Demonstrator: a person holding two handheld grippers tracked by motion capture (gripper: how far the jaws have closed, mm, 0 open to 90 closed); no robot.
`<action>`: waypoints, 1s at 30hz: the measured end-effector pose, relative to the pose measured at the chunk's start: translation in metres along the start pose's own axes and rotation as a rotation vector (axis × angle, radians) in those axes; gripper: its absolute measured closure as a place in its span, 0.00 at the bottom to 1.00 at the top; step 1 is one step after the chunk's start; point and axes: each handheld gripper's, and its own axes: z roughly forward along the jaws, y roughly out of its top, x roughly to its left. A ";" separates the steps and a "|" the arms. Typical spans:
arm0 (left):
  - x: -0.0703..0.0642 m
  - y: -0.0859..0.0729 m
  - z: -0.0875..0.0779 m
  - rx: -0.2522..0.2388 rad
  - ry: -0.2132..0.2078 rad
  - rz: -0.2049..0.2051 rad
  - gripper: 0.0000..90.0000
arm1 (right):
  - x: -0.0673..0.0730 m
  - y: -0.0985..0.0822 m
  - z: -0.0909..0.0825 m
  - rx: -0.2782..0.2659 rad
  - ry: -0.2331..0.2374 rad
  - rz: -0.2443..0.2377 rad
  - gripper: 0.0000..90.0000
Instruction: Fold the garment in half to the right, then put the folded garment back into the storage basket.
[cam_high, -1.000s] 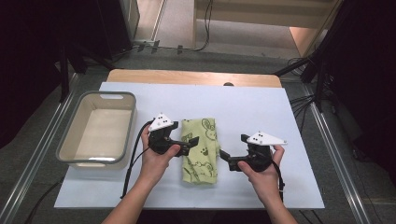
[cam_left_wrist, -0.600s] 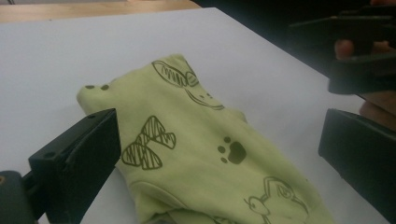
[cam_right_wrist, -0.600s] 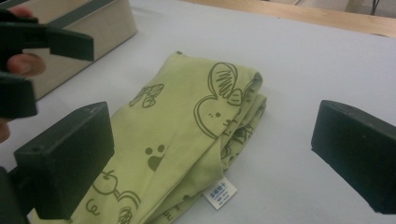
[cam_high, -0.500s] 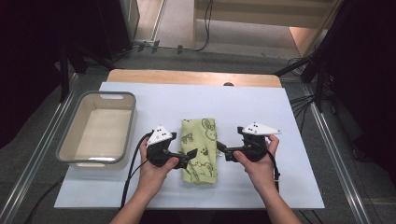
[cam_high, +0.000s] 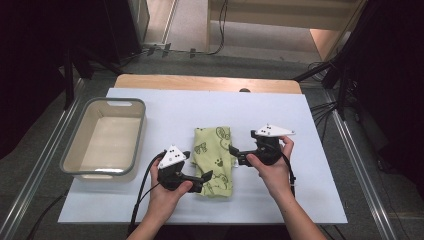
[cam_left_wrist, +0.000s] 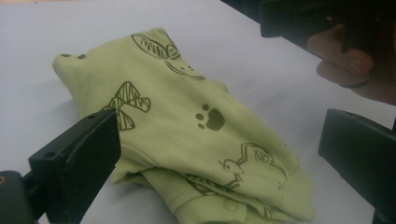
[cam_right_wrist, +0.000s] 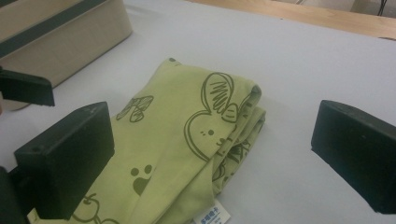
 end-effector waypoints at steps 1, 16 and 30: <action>-0.001 -0.001 0.000 0.002 -0.002 0.001 0.00 | 0.000 0.001 0.001 0.002 0.003 0.001 0.00; -0.006 -0.022 0.002 0.026 0.011 -0.011 0.00 | -0.004 0.015 0.026 0.023 0.030 -0.004 0.00; -0.011 -0.030 0.009 0.053 0.023 -0.022 0.00 | -0.022 0.020 0.061 0.080 0.062 0.049 0.00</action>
